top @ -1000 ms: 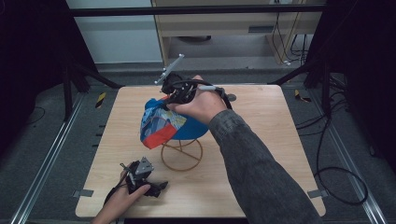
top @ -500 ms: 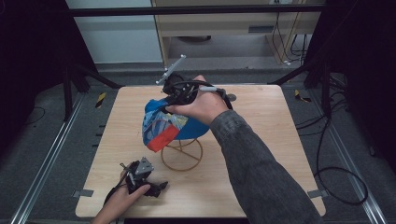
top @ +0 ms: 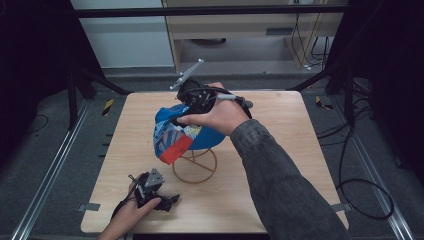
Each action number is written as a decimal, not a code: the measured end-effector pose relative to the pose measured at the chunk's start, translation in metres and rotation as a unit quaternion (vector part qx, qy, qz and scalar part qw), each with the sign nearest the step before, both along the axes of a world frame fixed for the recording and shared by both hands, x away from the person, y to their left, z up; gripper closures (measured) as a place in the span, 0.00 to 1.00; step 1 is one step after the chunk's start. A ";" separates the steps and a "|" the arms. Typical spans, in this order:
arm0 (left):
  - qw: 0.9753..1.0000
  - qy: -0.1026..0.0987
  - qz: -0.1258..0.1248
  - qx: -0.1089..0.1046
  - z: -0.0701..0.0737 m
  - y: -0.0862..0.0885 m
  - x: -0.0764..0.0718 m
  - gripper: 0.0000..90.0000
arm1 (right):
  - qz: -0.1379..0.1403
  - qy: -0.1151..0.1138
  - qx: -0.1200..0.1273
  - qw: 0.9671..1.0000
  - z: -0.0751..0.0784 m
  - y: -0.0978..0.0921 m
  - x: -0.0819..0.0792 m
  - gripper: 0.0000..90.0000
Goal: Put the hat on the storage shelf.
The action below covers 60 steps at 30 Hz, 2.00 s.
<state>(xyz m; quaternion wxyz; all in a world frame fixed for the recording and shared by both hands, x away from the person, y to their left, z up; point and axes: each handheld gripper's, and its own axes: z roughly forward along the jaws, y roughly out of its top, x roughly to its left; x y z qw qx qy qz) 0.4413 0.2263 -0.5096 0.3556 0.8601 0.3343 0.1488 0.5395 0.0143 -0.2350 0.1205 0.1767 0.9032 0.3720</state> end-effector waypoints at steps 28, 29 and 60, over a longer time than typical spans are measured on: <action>1.000 0.000 0.000 0.000 0.000 0.000 0.000 0.00 | -0.029 -0.035 0.029 0.999 -0.004 -0.030 -0.017 0.06; 1.000 0.000 0.000 0.000 0.000 0.000 0.000 0.00 | -0.031 -0.035 0.031 0.998 -0.004 -0.032 -0.018 0.06; 1.000 -0.001 0.000 0.001 0.000 0.000 0.000 0.00 | -0.110 -0.050 0.073 0.990 -0.006 -0.130 -0.044 0.06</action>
